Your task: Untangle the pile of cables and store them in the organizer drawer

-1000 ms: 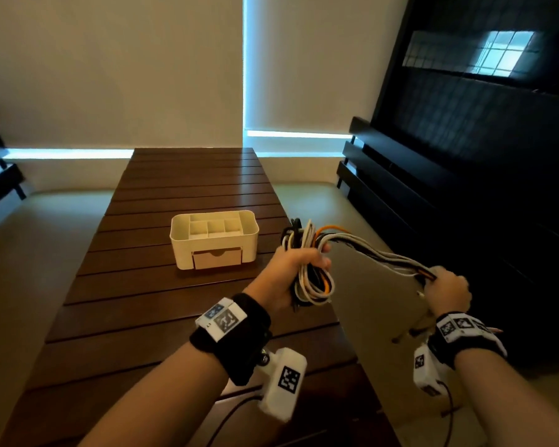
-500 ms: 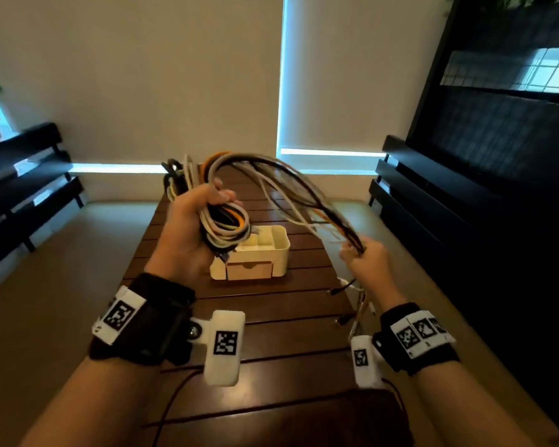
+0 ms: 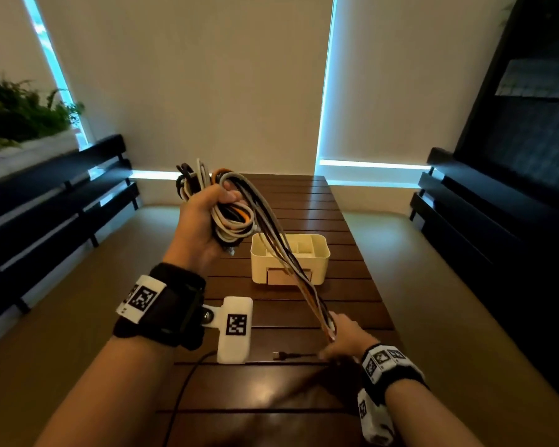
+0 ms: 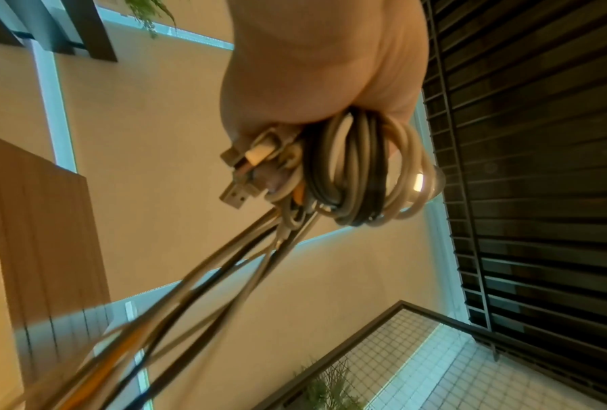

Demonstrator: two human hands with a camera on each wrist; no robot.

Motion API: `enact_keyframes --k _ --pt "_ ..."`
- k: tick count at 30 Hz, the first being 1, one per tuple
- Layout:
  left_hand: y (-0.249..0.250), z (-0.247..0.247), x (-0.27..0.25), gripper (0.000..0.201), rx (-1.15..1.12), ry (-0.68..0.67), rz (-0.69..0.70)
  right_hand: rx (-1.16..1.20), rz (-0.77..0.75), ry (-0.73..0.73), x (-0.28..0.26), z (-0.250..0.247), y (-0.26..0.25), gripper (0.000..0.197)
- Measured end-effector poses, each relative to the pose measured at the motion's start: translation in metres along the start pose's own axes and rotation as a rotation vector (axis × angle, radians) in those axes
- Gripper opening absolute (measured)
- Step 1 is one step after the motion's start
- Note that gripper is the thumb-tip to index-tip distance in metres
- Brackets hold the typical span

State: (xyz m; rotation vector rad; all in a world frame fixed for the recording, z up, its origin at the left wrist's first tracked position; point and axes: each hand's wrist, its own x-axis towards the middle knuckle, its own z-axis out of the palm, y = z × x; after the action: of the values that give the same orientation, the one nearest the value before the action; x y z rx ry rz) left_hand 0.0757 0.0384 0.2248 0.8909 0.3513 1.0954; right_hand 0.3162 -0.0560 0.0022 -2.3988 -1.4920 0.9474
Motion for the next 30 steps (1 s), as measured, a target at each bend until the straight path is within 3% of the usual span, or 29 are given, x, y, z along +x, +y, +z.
enact_keyframes --k 1,2,6,8,11,12,16,19,22,24,26,28,30 --pt "0.002 -0.003 -0.001 0.034 0.027 0.006 -0.03 0.02 -0.033 -0.072 -0.004 -0.003 -0.002 0.111" --pt "0.003 -0.005 -0.002 0.031 0.081 -0.008 -0.084 0.077 -0.09 -0.1 -0.009 -0.009 -0.008 0.128" --pt "-0.011 -0.013 -0.015 0.016 0.43 -0.108 -0.287 0.36 -0.357 -0.045 -0.039 -0.067 -0.053 0.136" --pt "-0.022 -0.015 -0.022 0.017 0.562 -0.167 -0.306 0.533 -0.535 0.005 -0.059 -0.099 -0.084 0.129" --pt "-0.033 -0.016 -0.029 0.024 0.615 -0.33 -0.3 0.513 -0.758 -0.123 -0.068 -0.114 -0.124 0.107" --pt "-0.034 -0.018 -0.03 0.027 0.613 -0.375 -0.3 0.445 -0.764 -0.184 -0.067 -0.113 -0.133 0.095" --pt "-0.029 -0.032 -0.03 0.024 0.825 -0.404 -0.316 0.173 -0.668 -0.352 -0.057 -0.113 -0.139 0.014" --pt "-0.032 -0.043 -0.036 0.024 0.895 -0.384 -0.342 -0.124 -0.554 -0.474 -0.043 -0.109 -0.133 0.007" --pt "-0.035 -0.054 -0.041 0.027 0.851 -0.377 -0.335 -0.236 -0.5 -0.421 -0.029 -0.101 -0.12 0.039" --pt "-0.035 -0.063 -0.04 0.024 0.835 -0.369 -0.299 -0.007 -0.555 -0.442 -0.033 -0.1 -0.113 0.029" --pt "-0.036 -0.075 -0.036 0.019 0.904 -0.326 -0.238 0.399 -0.596 -0.521 -0.042 -0.101 -0.106 0.015" --pt "-0.045 -0.085 -0.031 0.021 1.033 -0.227 -0.17 0.712 -0.634 -0.565 -0.05 -0.1 -0.107 0.023" --pt "-0.061 -0.088 -0.031 0.019 1.076 -0.055 -0.146 0.847 -0.619 -0.45 -0.056 -0.092 -0.115 0.028"
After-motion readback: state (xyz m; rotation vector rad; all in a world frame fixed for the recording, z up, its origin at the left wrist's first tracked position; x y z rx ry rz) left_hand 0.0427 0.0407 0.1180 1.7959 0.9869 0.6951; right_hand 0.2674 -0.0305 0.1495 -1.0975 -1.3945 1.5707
